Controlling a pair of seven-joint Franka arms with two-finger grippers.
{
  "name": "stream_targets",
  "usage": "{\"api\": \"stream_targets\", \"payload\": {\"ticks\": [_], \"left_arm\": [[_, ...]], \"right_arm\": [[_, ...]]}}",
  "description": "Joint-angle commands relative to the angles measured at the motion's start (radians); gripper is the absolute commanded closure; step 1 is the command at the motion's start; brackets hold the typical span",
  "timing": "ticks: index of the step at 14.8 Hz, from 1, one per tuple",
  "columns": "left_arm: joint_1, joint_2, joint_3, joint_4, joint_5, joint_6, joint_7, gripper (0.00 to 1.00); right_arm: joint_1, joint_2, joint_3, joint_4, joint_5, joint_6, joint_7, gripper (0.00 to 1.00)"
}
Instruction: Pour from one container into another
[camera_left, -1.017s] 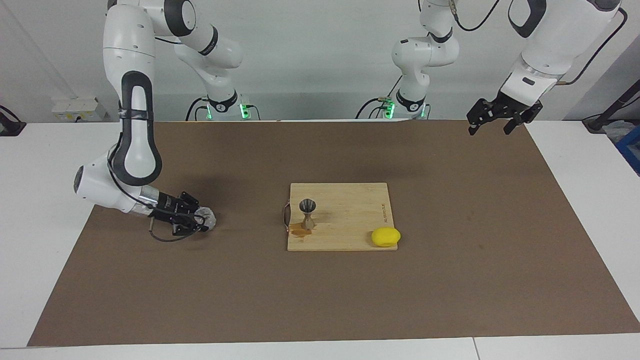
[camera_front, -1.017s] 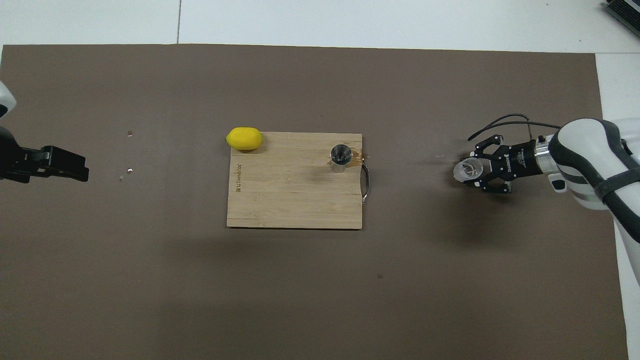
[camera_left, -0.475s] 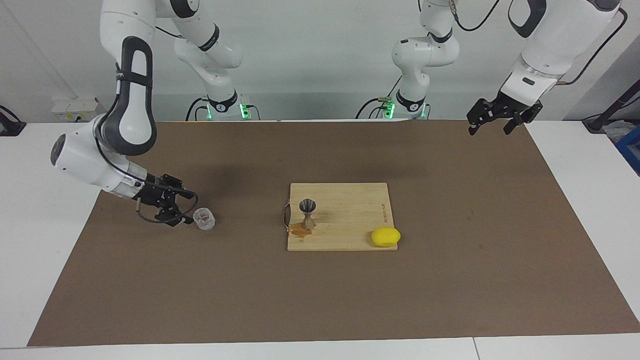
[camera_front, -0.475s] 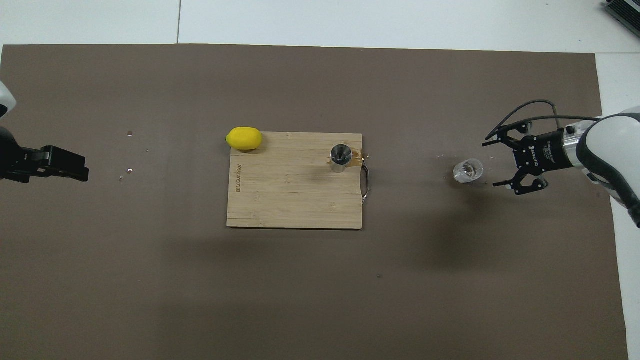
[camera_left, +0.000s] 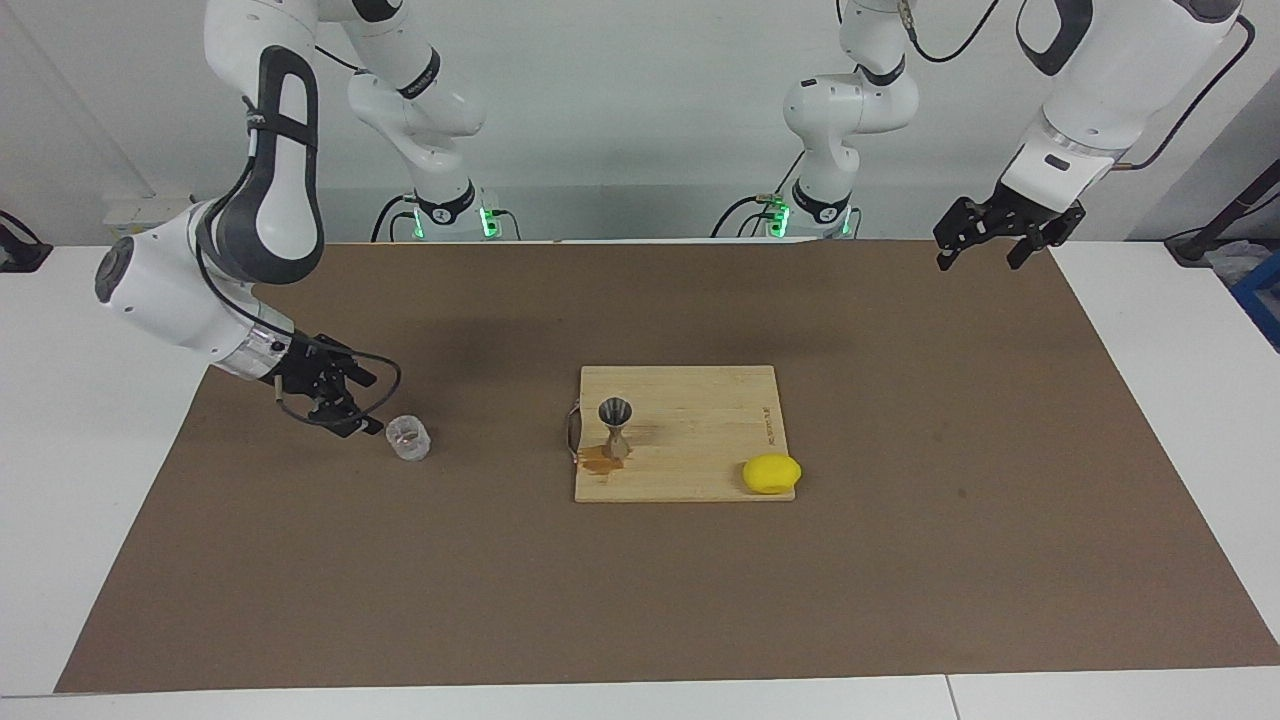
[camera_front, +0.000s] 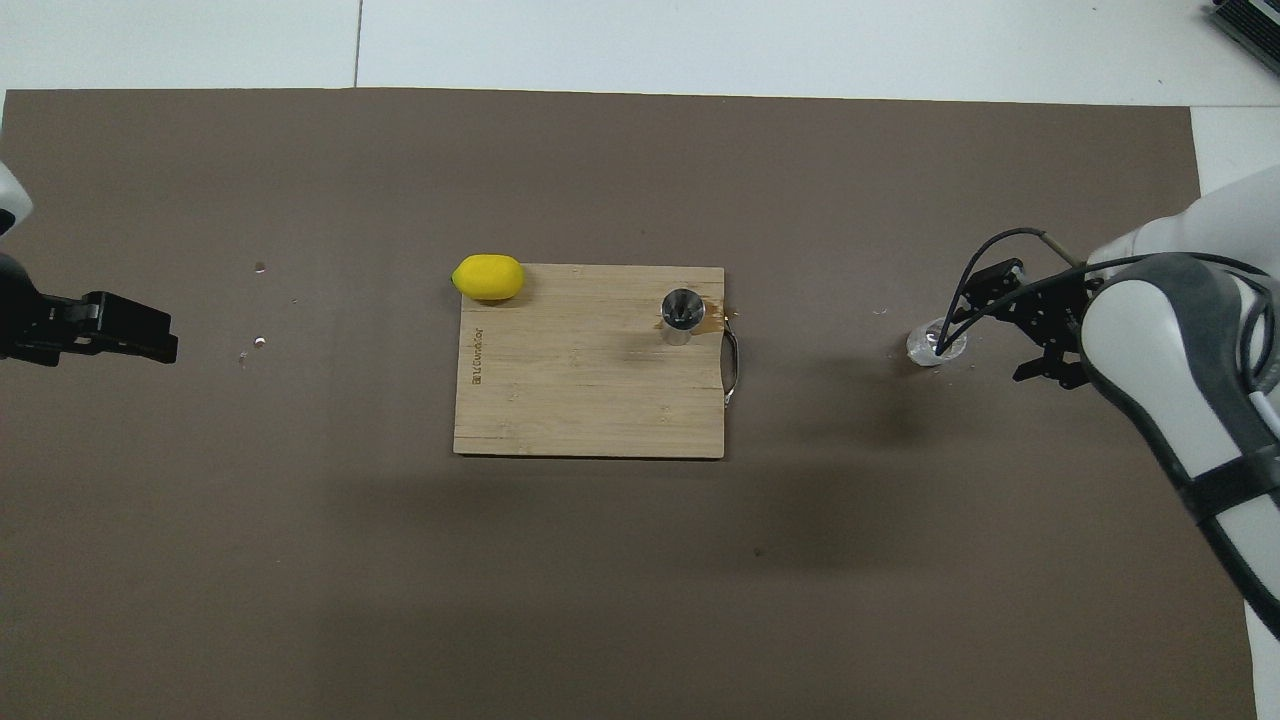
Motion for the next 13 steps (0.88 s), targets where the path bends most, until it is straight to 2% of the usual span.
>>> {"api": "stream_targets", "payload": {"ticks": [1,6,13], "left_arm": [[0.003,-0.029,-0.002,-0.030,0.011,-0.003,-0.001,0.00],[0.003,-0.029,-0.002,-0.030,0.011,-0.003,-0.001,0.00],[0.003,-0.029,-0.002,-0.030,0.011,-0.003,-0.001,0.00]], "right_arm": [[0.044,-0.062,0.001,-0.017,-0.087,-0.020,-0.083,0.01],[0.086,-0.140,0.004,0.006,-0.153,-0.055,-0.110,0.01],[0.070,-0.137,0.002,0.242,-0.229,-0.272,-0.183,0.01]]}}
